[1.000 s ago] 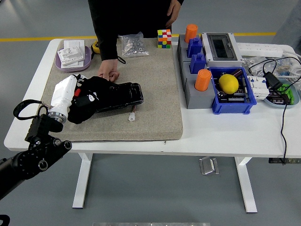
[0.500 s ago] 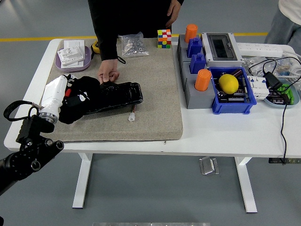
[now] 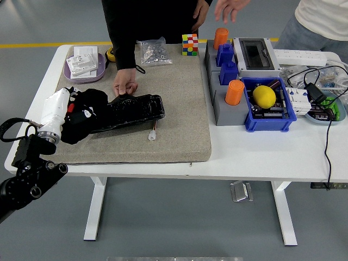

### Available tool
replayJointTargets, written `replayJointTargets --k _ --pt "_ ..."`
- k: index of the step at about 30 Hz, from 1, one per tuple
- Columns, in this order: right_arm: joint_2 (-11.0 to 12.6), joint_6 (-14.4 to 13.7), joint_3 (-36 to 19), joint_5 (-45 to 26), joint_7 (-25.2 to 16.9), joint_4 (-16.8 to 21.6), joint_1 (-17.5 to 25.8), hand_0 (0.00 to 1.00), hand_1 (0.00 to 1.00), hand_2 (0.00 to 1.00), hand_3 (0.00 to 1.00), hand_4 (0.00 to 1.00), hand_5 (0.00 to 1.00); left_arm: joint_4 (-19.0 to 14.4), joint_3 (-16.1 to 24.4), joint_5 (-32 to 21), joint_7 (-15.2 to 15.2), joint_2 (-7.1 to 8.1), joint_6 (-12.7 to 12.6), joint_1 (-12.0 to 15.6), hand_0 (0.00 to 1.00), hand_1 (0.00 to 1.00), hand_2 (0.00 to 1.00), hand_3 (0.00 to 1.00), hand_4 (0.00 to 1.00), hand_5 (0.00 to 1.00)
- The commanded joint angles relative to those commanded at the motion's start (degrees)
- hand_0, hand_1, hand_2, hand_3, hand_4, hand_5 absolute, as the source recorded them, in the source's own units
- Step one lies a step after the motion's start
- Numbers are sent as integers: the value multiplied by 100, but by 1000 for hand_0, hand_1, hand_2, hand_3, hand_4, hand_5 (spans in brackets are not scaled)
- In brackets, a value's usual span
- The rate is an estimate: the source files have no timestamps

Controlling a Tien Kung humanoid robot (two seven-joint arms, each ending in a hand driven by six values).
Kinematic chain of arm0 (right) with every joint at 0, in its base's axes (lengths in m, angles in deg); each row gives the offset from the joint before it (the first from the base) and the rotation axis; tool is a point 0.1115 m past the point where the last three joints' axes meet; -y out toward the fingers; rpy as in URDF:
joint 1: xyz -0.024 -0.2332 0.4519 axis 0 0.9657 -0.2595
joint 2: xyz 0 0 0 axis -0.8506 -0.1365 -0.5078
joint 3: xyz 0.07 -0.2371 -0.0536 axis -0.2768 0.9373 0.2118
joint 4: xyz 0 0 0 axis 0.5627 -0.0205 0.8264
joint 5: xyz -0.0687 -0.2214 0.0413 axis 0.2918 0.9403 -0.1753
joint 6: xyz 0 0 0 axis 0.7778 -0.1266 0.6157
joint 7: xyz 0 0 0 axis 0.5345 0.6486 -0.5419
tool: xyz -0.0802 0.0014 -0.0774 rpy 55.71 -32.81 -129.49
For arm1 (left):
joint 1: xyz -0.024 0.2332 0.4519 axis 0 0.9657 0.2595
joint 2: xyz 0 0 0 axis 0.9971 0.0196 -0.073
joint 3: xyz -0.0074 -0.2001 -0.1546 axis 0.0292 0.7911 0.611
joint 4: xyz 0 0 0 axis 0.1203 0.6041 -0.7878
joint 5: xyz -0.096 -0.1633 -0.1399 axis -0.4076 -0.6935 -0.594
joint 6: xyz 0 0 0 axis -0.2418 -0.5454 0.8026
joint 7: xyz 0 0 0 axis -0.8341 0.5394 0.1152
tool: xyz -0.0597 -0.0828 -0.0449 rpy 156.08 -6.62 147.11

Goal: Pick the rag up,wipe the panel,place it on the desk

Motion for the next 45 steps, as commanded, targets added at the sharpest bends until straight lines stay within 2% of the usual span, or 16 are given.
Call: replayJointTargets --k 15,27,45 --pt "-11 -1 6 -15 -22 0 -12 720 658 688 588 958 576 104 46 2 5 -99 0 10 222 169 485 428 239 2" --pt "-2 0 -31 8 -18 0 -20 720 659 688 588 958 574 -20 57 103 63 -113 0 -31 221 165 484 427 245 2" --pt "13 7 -14 10 -20 0 -20 720 659 687 588 959 575 -185 -580 -36 204 -289 0 -236 220 161 485 429 245 2"
